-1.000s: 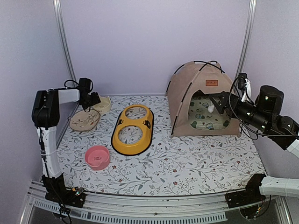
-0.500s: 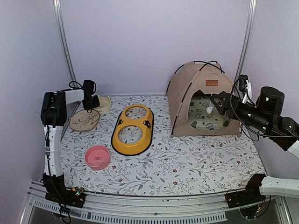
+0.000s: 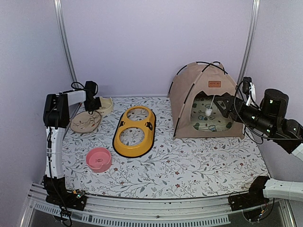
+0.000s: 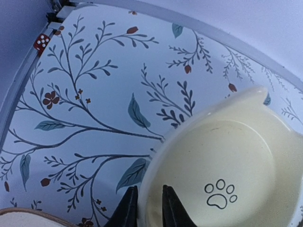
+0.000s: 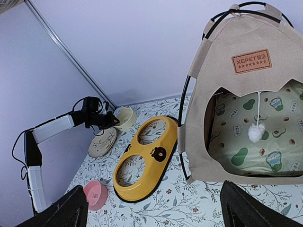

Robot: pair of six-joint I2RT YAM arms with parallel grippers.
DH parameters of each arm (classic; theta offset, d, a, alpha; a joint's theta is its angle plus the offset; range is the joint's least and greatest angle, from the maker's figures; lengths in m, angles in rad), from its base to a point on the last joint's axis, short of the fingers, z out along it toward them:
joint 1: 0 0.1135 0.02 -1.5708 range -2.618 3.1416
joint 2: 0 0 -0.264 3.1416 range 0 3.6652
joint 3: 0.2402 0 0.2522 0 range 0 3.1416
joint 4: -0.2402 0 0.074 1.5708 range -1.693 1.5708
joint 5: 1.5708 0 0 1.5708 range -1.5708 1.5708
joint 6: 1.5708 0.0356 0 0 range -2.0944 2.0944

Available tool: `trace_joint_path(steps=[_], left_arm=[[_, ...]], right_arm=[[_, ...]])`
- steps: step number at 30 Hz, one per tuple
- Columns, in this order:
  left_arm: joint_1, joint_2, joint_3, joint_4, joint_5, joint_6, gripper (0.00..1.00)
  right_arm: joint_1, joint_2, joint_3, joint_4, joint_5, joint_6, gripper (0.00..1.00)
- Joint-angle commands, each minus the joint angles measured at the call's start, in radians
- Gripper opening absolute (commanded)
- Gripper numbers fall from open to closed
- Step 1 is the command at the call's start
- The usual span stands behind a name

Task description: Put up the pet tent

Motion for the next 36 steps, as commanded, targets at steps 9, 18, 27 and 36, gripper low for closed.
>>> trace_joint_path(steps=[9, 18, 27, 36], left_arm=[[-0.040, -0.004, 0.074, -0.019, 0.056, 0.046, 0.00], [-0.051, -0.089, 0.112, 0.027, 0.158, 0.025, 0.00], [-0.108, -0.192, 0.088, 0.033, 0.208, 0.052, 0.00], [-0.184, -0.318, -0.055, 0.061, 0.238, 0.073, 0.00]], right_arm=[[0.000, 0.010, 0.006, 0.009, -0.008, 0.007, 0.99], [0.001, 0.021, 0.011, 0.008, -0.010, 0.008, 0.99], [0.000, 0.030, 0.003, 0.021, -0.010, 0.012, 0.99], [0.000, 0.043, 0.004, 0.029, -0.006, 0.009, 0.99]])
